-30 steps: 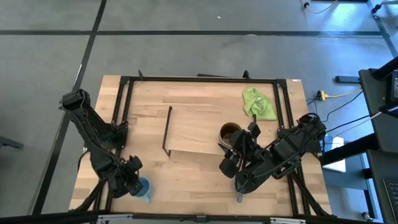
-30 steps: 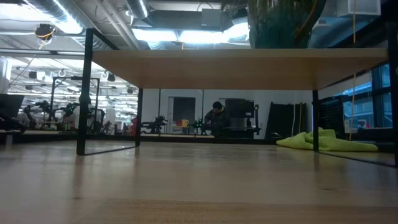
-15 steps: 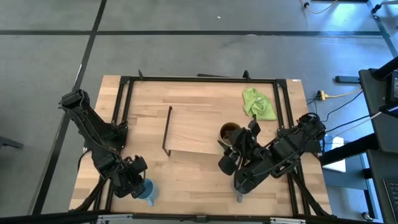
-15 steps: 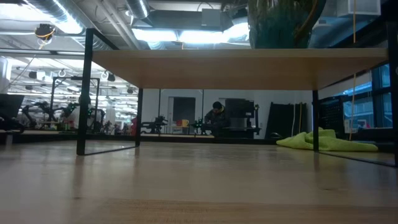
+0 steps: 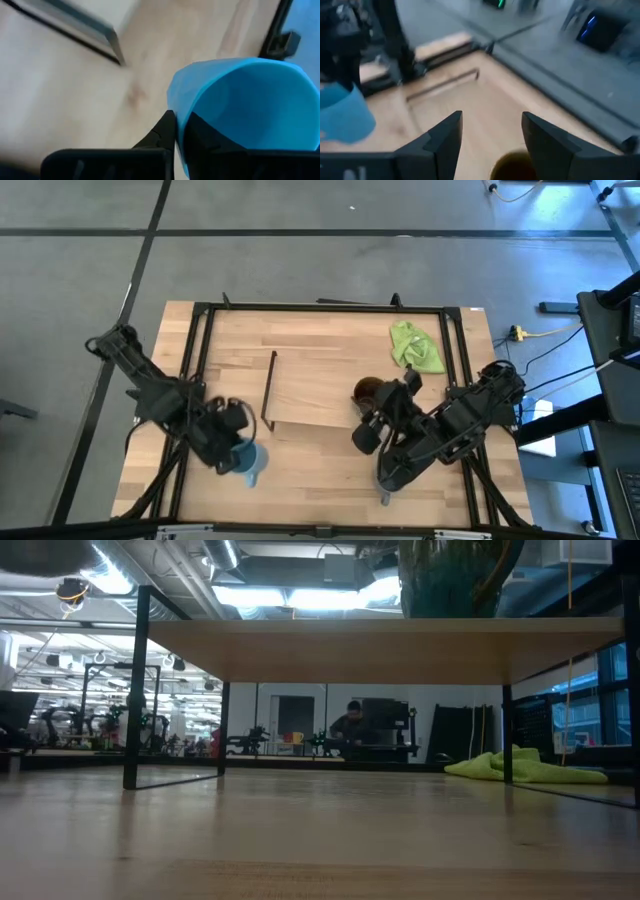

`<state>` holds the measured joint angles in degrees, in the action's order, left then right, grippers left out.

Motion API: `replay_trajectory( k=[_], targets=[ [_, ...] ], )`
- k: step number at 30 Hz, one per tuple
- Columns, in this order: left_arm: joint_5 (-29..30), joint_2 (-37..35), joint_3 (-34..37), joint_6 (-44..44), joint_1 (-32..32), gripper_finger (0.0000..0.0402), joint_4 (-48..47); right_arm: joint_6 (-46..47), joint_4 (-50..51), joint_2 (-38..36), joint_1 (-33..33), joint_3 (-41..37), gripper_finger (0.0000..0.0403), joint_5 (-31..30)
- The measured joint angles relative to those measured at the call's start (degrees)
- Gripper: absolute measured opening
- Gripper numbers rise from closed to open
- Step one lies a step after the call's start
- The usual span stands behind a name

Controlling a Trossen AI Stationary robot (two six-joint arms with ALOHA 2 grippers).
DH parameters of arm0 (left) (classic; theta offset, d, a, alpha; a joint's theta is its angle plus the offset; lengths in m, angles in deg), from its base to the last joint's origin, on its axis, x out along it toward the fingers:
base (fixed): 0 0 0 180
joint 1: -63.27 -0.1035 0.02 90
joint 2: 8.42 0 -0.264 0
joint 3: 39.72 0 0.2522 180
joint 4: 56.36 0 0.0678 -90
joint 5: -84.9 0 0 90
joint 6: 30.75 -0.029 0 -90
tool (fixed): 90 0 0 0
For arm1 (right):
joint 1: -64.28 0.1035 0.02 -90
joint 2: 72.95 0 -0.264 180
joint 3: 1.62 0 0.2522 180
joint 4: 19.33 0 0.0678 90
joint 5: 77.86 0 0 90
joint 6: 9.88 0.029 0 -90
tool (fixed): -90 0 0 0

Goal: Stack small to large cups/mugs on shelf
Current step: Put the light blue mug on the shelf

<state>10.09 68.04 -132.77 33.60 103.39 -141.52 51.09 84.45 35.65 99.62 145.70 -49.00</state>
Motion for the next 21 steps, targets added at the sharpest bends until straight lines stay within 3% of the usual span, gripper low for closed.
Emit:
replay_trajectory(
  k=[4,10,13,18,21],
  targets=[
    [0.6,0.0,-3.7,-9.4,-6.5,0.0012,-0.5,-2.0,0.0,-1.4,1.5,0.0,0.0197,-9.5],
    [1.5,0.0,-6.4,-23.7,-17.2,0.0012,1.2,-7.8,0.0,-4.5,5.2,0.0,0.0189,-16.2],
    [0.2,0.0,-6.6,-31.1,-23.5,0.0012,4.0,-10.2,0.0,-6.8,7.3,0.0,0.0189,-16.9],
    [-9.2,1.3,-6.8,-41.3,-32.7,0.0012,9.7,-5.2,0.0,-9.8,10.0,0.0,0.0188,-16.7],
    [-11.6,3.7,-8.8,-45.4,-36.9,0.0012,9.9,-3.5,0.0,-10.6,10.9,0.0,0.0188,-15.1]
  ],
)
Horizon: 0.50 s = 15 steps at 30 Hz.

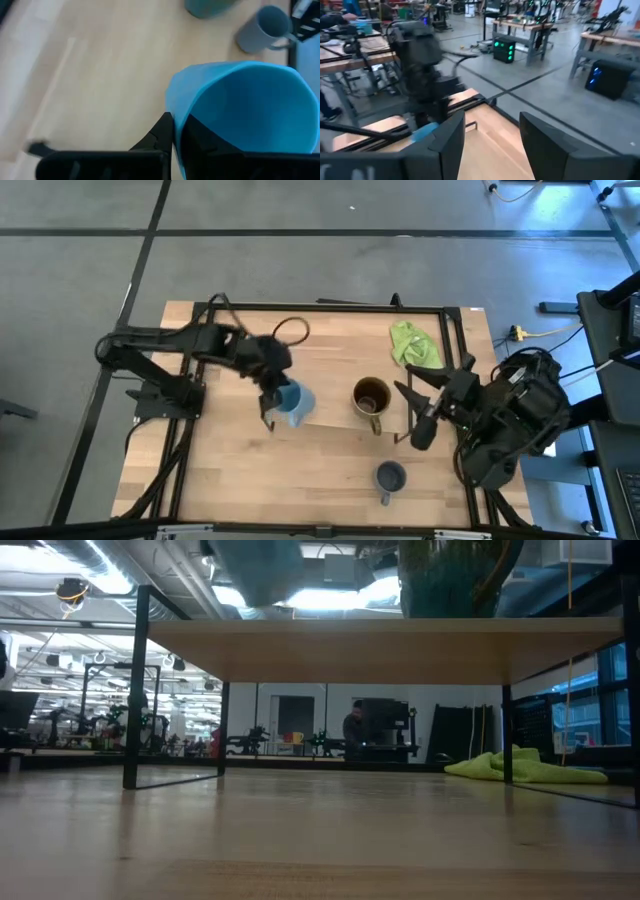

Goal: Stack small to large cups/mugs on shelf
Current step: Put the light blue mug on the shelf

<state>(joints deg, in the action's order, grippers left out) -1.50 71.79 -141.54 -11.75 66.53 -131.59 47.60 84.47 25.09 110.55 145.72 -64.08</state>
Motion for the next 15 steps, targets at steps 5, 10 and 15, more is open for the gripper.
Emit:
replay_trajectory(
  k=[5,10,15],
  targets=[
    [-1.6,5.8,-9.1,-6.5,-2.9,0.0012,-1.0,1.1,0.0,0.4,0.5,0.0,0.0188,1.7],
    [-4.4,13.7,-19.4,-10.1,-4.9,0.0012,-6.2,4.4,0.0,0.8,0.2,0.0,0.0188,2.8],
    [-8.3,20.4,-27.0,-11.9,-6.3,0.0012,-13.3,5.6,0.0,0.8,0.2,0.0,0.0188,0.9]
  ],
)
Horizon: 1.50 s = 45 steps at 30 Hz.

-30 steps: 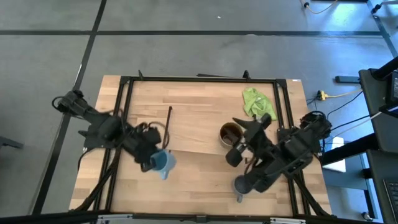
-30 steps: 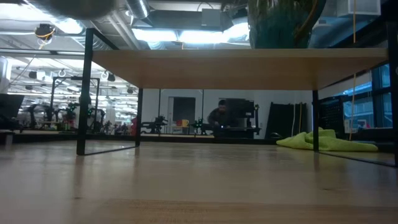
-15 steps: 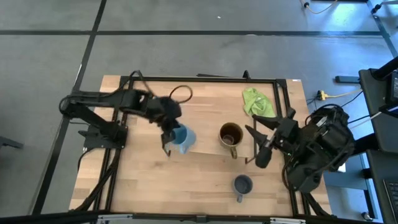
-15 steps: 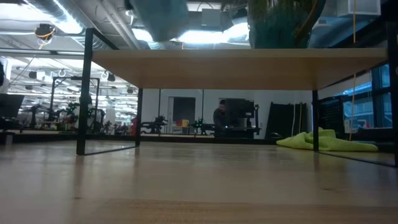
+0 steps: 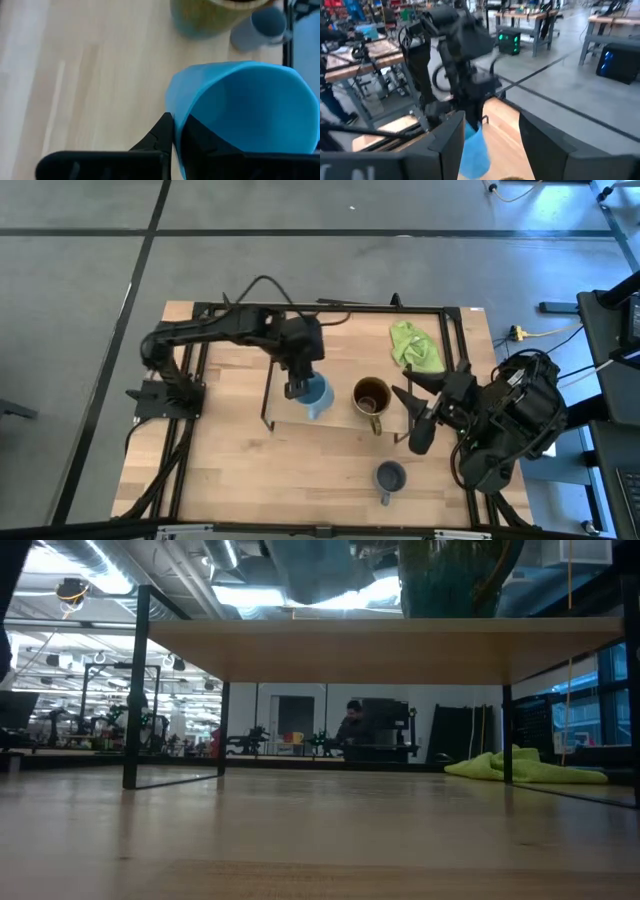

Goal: Stack small to large cups/mugs on shelf
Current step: Put the light blue mug on the shelf

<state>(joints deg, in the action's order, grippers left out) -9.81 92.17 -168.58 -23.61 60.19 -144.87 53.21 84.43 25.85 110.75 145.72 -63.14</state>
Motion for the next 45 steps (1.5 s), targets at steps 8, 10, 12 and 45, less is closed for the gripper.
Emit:
replay_trajectory(
  k=[8,10,12,45],
  targets=[
    [-0.9,6.1,-4.2,-0.1,-0.7,0.0012,-5.6,1.1,0.0,0.0,-0.2,0.0,0.0188,-1.5],
    [-1.8,6.7,-4.2,0.5,-0.7,0.0012,-5.1,1.0,0.0,0.0,-0.2,0.0,0.0188,-1.4],
    [-3.3,6.8,-4.2,1.5,-0.9,0.0013,-4.0,1.0,0.0,0.0,-0.2,0.0,0.0188,-1.4],
    [-8.5,10.7,-4.3,1.1,-3.6,0.0012,-1.5,1.6,0.0,0.0,-0.2,-3.3,0.0188,0.3]
  ],
)
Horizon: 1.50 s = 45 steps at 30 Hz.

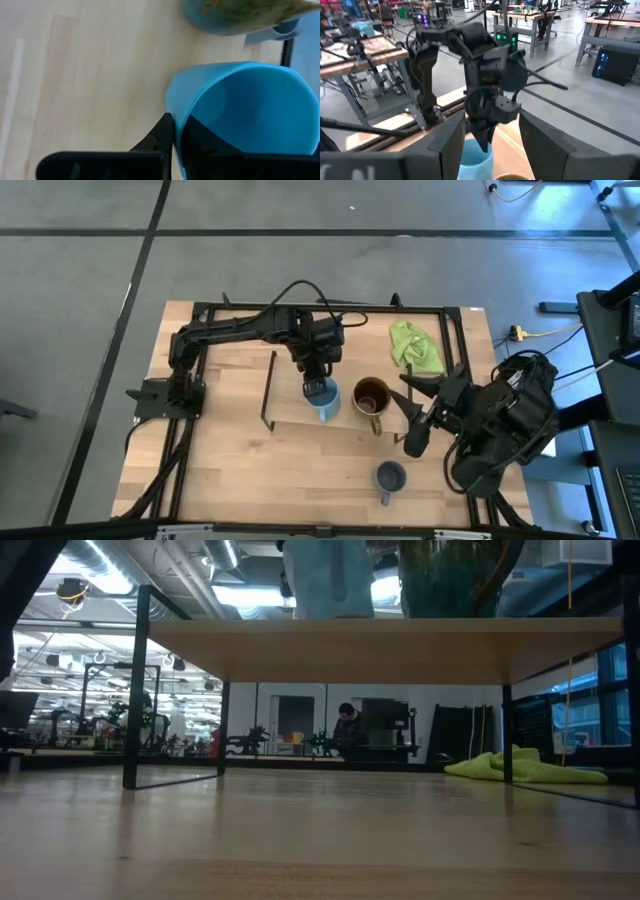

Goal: Stack small to large cups/mugs on shelf
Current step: Put the light blue mug on the shelf

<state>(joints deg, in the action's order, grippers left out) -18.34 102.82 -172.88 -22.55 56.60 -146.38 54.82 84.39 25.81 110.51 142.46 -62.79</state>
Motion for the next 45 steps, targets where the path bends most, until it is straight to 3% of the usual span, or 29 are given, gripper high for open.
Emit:
replay_trajectory(
  k=[15,26,45],
  targets=[
    [0.2,0.0,0.0,0.5,-0.2,0.0013,-1.5,13.2,-0.6,-9.1,0.1,-17.9,0.0188,-0.5],
    [1.2,-0.1,0.0,0.6,-0.5,0.0015,0.0,12.6,-0.7,-10.1,0.2,-18.4,0.0188,-0.6],
    [-2.2,-0.1,0.1,0.8,-0.5,0.004,2.4,12.4,-0.5,-10.1,0.1,-18.4,0.0188,-0.6]
  ],
)
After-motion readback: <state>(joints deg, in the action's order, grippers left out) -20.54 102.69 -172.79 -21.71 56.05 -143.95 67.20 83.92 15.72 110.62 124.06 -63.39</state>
